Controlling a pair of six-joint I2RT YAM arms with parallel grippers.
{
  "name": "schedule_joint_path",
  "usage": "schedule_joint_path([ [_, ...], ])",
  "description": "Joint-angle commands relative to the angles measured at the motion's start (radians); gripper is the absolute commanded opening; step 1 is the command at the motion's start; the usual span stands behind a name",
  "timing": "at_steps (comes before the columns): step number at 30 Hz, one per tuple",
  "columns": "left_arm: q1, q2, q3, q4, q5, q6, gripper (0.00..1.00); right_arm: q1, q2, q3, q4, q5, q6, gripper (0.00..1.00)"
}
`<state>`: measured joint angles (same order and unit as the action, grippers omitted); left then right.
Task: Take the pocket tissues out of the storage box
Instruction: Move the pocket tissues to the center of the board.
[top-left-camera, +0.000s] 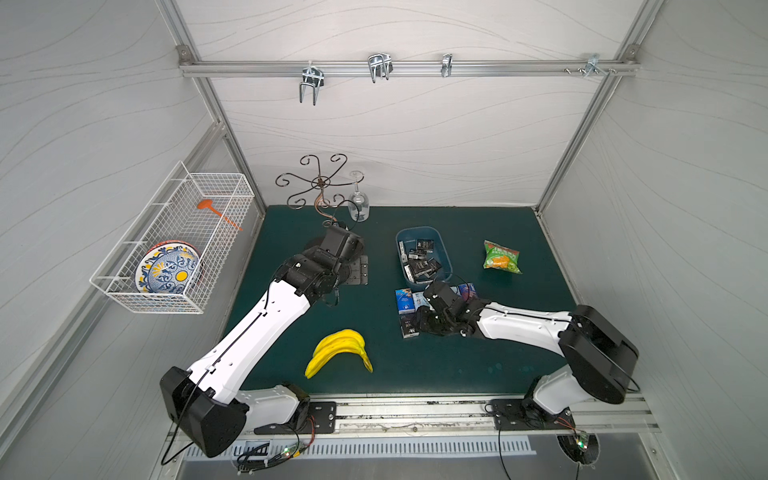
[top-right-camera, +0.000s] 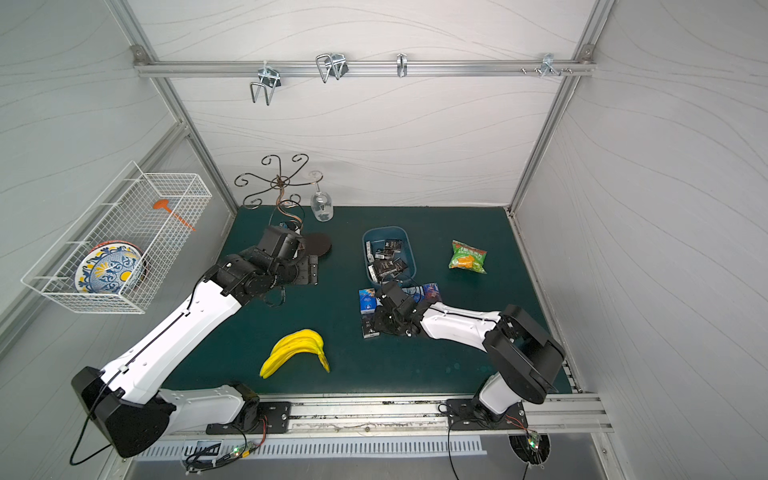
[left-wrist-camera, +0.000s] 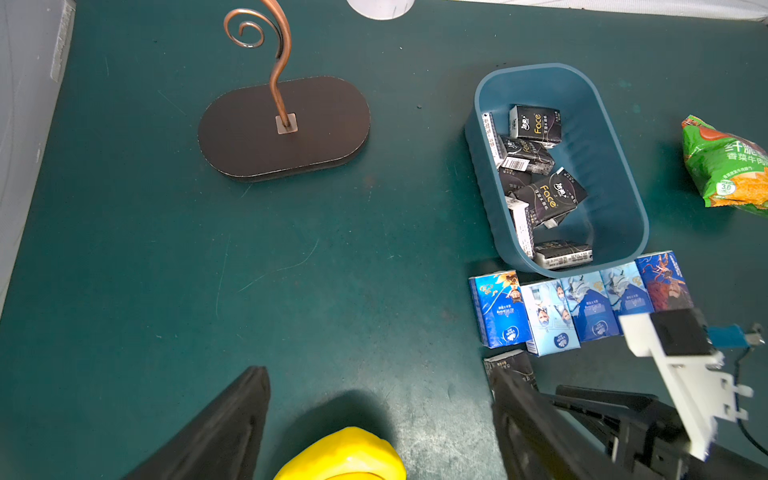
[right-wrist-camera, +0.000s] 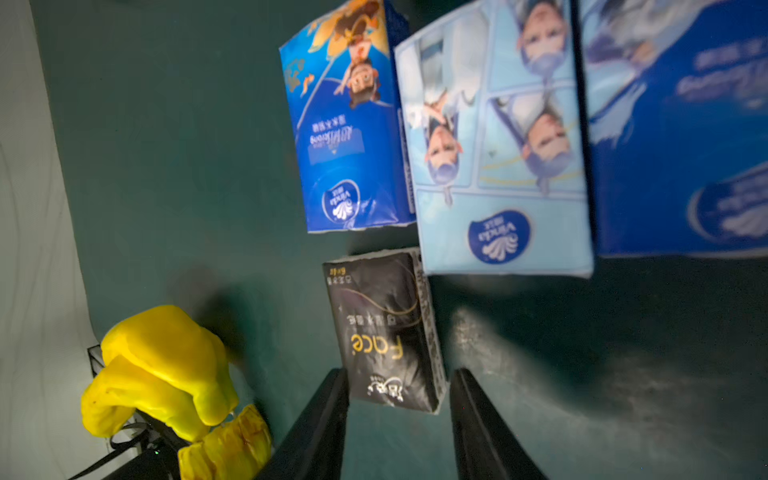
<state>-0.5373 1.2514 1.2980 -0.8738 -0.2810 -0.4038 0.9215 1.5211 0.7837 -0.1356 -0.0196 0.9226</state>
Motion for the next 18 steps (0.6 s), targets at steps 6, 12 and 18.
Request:
schedule_joint_path([
  [6,0.003,-0.023,0.007,0.024,-0.022,0.003,0.88,0.147,-0.076,-0.028,-0.157,0.106,-0.119,0.42],
  [12,0.004,-0.004,0.025,0.019,-0.008,-0.009,0.87,0.184,-0.002,-0.039,-0.023,0.06,-0.079,0.42],
  [18,0.003,-0.012,0.029,0.013,-0.01,-0.006,0.87,0.189,0.106,0.022,0.01,0.076,-0.09,0.42],
])
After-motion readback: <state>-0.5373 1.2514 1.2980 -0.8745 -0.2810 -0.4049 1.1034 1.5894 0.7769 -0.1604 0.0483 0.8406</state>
